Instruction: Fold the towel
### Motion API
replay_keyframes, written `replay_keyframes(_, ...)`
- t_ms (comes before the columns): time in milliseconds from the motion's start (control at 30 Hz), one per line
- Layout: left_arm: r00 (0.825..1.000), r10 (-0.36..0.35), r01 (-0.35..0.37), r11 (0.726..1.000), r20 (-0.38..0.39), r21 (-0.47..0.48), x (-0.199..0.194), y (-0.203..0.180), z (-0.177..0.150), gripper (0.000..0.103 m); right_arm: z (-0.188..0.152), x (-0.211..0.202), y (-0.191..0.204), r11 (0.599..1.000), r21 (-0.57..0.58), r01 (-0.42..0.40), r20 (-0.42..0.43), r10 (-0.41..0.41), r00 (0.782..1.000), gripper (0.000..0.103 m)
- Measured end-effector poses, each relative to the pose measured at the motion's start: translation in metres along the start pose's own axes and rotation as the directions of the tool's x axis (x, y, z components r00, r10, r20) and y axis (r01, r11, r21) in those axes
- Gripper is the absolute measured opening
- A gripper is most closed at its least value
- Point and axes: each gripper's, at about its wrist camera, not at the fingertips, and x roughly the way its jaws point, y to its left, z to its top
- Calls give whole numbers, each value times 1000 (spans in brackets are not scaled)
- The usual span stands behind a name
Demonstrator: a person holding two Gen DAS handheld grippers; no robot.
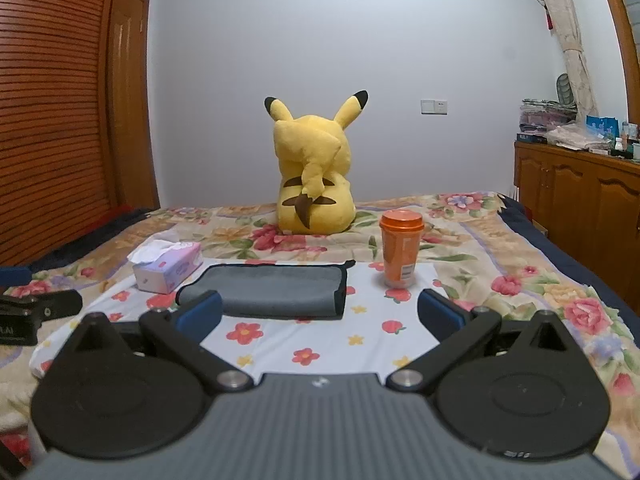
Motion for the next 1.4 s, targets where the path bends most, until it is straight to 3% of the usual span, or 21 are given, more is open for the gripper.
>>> replay_keyframes(1400,1000,2,-2,1000,-9,1,2,1,-4,103,0,0,-1,1000,-1,0,0,0,1000,103)
